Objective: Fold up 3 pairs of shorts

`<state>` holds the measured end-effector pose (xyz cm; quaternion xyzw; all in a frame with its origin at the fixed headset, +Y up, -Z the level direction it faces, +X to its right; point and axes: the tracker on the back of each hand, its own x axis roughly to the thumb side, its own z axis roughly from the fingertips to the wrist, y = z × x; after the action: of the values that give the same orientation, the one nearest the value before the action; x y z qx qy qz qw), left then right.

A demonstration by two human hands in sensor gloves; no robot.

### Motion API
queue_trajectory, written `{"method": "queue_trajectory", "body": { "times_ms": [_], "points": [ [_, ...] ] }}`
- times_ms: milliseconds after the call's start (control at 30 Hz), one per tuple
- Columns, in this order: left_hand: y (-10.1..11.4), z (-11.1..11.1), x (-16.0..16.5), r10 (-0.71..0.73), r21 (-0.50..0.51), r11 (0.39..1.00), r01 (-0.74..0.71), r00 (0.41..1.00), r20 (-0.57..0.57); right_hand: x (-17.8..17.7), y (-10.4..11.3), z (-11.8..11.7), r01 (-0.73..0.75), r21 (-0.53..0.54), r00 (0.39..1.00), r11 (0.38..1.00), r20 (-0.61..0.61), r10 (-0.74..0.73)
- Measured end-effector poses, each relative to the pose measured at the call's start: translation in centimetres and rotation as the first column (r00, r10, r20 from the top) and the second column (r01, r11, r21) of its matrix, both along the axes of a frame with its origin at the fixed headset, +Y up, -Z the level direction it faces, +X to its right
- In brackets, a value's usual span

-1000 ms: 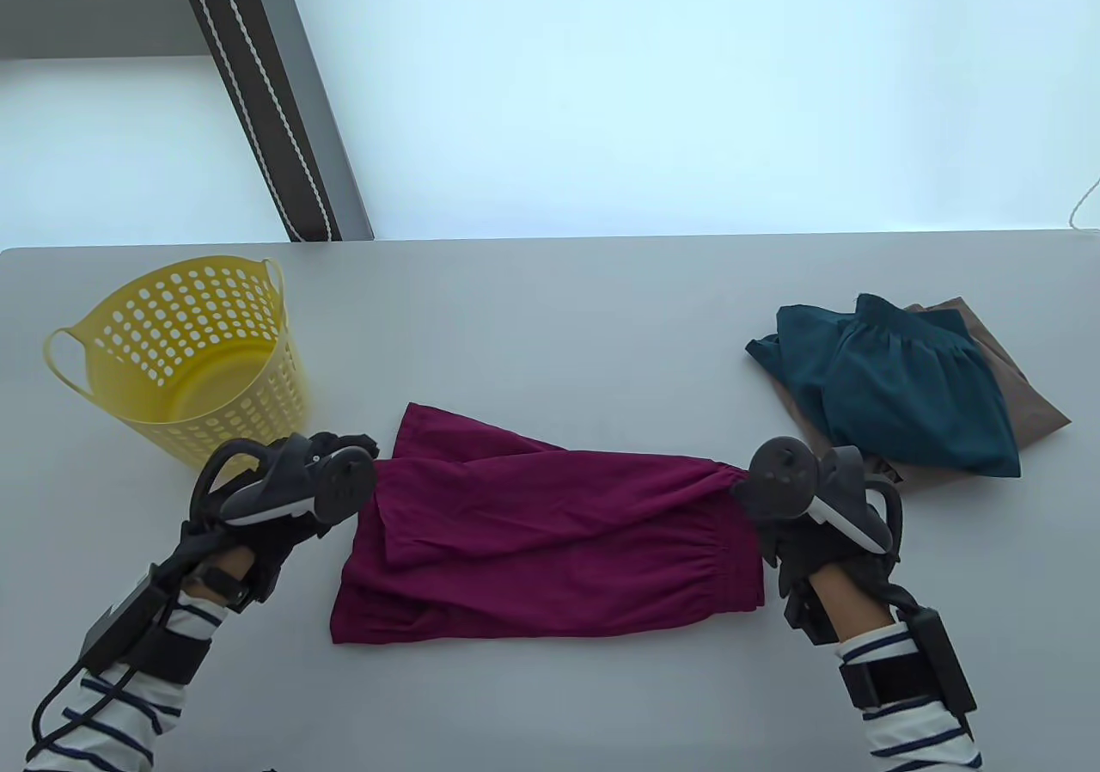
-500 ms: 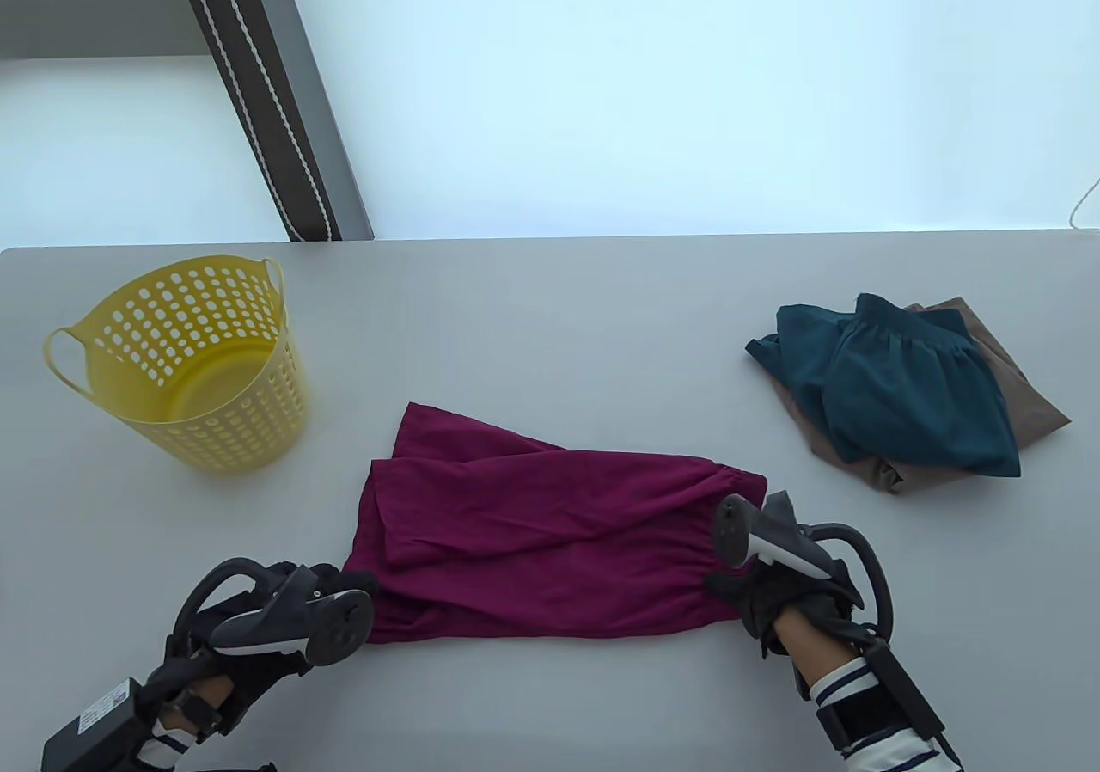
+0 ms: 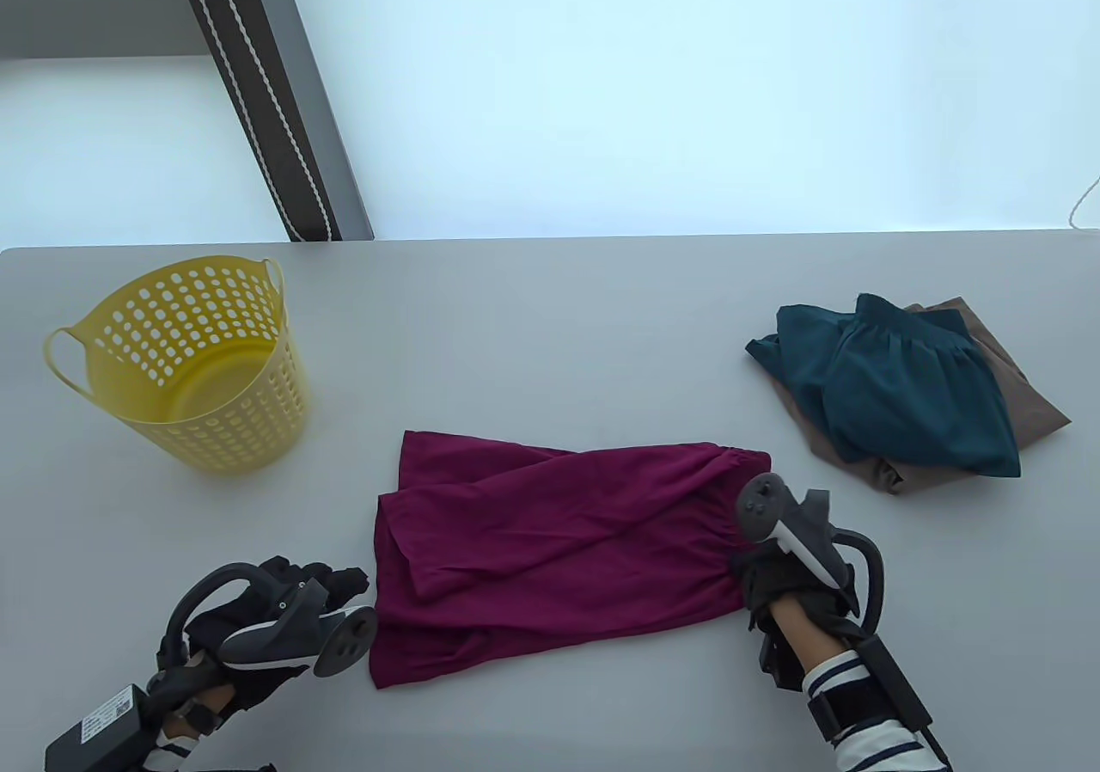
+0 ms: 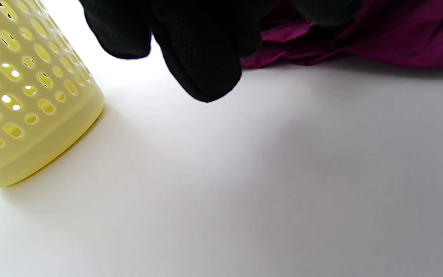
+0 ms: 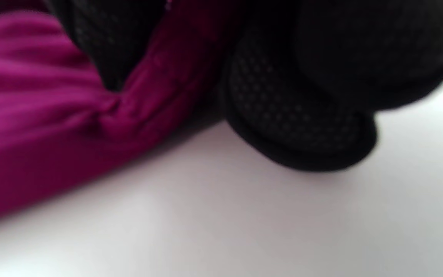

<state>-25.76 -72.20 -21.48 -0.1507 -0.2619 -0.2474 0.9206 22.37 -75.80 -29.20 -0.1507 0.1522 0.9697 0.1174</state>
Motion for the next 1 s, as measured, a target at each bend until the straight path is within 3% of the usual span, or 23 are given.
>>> {"method": "queue_trajectory", "body": {
  "times_ms": [133,333,500,600,667,700,733,767,833,867,933,967,1000],
  "points": [
    [0.4,0.4,0.2,-0.009,0.020,1.000,0.009,1.000,0.027,1.4,1.9,0.4,0.007,0.178,0.997,0.984,0.074,-0.020],
    [1.4,1.1,0.4,-0.004,0.069,0.998,0.000,0.998,0.064,1.3,7.8,0.7,-0.068,0.408,0.991,0.911,0.130,0.015],
    [1.4,1.5,0.4,-0.007,0.076,0.997,0.001,0.997,0.083,-4.9,13.8,0.4,-0.235,0.631,0.967,0.739,0.074,0.244],
    [1.4,1.5,0.4,-0.011,0.069,0.998,0.005,0.996,0.084,-11.1,15.3,1.1,-0.216,0.726,0.929,0.653,-0.052,0.365],
    [1.5,1.5,0.3,-0.019,0.066,0.998,0.014,0.997,0.078,-15.4,14.6,2.2,-0.127,0.730,0.899,0.672,-0.201,0.389],
    [1.6,1.4,0.2,-0.020,0.070,0.997,0.015,0.997,0.069,-17.5,13.7,2.7,-0.062,0.697,0.863,0.714,-0.321,0.389],
    [1.6,1.3,0.0,-0.020,0.073,0.997,0.015,0.998,0.062,-20.5,11.5,3.5,0.007,0.585,0.785,0.811,-0.506,0.358],
    [1.5,1.3,-0.1,-0.020,0.071,0.997,0.015,0.998,0.059,-21.9,10.0,4.1,0.025,0.499,0.735,0.866,-0.597,0.322],
    [1.4,1.1,-0.2,-0.021,0.058,0.998,0.018,0.999,0.049,-25.0,5.1,5.4,-0.012,0.169,0.593,0.986,-0.792,0.143],
    [1.3,1.1,-0.2,-0.023,0.052,0.998,0.021,0.999,0.048,-25.7,3.3,5.8,-0.055,0.025,0.548,0.998,-0.835,0.052],
    [1.1,1.0,-0.2,-0.034,0.039,0.999,0.032,0.998,0.048,-26.7,-2.0,7.0,-0.117,-0.295,0.470,0.948,-0.858,-0.209],
    [1.1,1.0,-0.2,-0.038,0.038,0.999,0.036,0.998,0.049,-26.7,-2.7,7.3,-0.120,-0.297,0.480,0.947,-0.853,-0.207],
    [1.2,1.0,-0.3,-0.045,0.041,0.998,0.043,0.998,0.046,-26.7,-2.8,7.6,-0.117,-0.209,0.480,0.971,-0.868,-0.129]
  ]
}}
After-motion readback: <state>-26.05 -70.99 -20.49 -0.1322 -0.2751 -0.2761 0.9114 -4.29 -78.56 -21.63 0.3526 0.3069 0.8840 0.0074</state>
